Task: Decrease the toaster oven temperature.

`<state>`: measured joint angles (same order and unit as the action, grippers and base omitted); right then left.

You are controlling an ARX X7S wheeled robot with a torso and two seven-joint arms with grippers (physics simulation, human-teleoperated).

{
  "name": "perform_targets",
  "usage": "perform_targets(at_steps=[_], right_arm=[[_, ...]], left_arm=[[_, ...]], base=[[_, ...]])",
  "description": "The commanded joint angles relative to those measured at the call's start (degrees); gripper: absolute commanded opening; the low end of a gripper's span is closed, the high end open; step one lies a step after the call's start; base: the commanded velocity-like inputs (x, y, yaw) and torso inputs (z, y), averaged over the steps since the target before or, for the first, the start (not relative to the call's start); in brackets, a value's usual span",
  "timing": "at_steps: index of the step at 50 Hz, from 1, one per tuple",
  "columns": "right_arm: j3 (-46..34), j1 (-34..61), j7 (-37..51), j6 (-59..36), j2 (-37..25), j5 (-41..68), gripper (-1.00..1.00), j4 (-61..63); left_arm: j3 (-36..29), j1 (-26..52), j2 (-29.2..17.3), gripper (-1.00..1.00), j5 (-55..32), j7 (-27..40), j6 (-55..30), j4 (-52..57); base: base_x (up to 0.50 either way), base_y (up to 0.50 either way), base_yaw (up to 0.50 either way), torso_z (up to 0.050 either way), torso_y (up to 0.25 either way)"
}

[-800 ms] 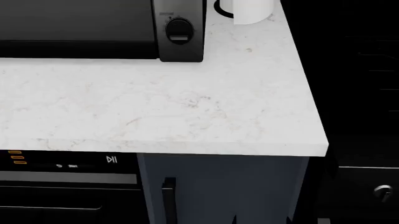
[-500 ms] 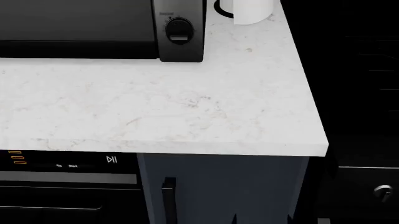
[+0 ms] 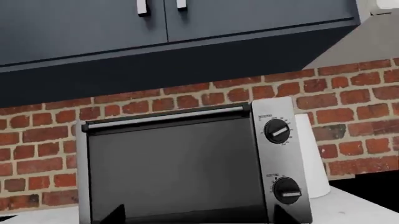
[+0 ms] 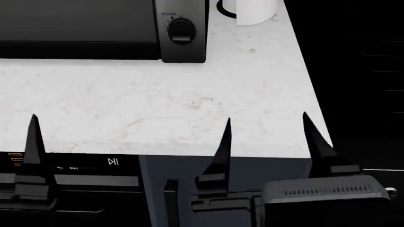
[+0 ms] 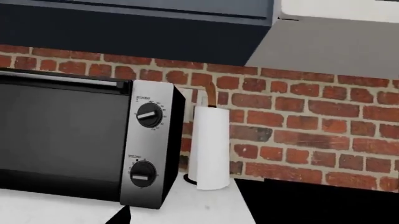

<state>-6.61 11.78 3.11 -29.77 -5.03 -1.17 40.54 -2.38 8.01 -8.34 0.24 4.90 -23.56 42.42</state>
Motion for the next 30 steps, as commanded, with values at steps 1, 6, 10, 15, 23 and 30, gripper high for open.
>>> perform_targets(at_steps=[1,6,10,15,23,30], right_arm=[[-1.52,6.93,-0.95,-11.74,-0.8,1.19,1.0,13.98],[-1.73,7.42,-0.58,-12.48,-1.16,1.39,1.0,14.6],[-1.81,7.52,-0.27,-12.69,-1.28,1.69,1.0,15.08],[-1.59,7.81,0.26,-13.06,-1.21,2.16,1.0,15.53],[-1.82,7.53,0.86,-12.81,-1.52,2.76,1.0,15.93],[-1.91,7.49,1.29,-12.42,-1.79,3.35,1.0,15.73]], left_arm=[[1.13,4.96,-2.24,1.0,1.89,0.53,-11.79,17.11],[0.9,4.87,-2.25,1.0,1.95,0.59,-11.8,17.13],[0.81,4.8,-2.38,1.0,2.09,0.55,-11.91,17.22],[0.77,4.96,-2.25,1.0,2.51,0.31,-11.9,17.34],[0.5,4.1,-2.42,1.0,2.76,0.61,-9.87,16.62],[0.56,4.14,-2.33,1.0,2.13,0.78,-9.26,16.29]], base=[[0.0,0.0,0.0,0.0,0.0],[0.0,0.0,0.0,0.0,0.0],[0.0,0.0,0.0,0.0,0.0],[0.0,0.0,0.0,0.0,0.0],[0.0,0.0,0.0,0.0,0.0],[0.0,0.0,0.0,0.0,0.0]])
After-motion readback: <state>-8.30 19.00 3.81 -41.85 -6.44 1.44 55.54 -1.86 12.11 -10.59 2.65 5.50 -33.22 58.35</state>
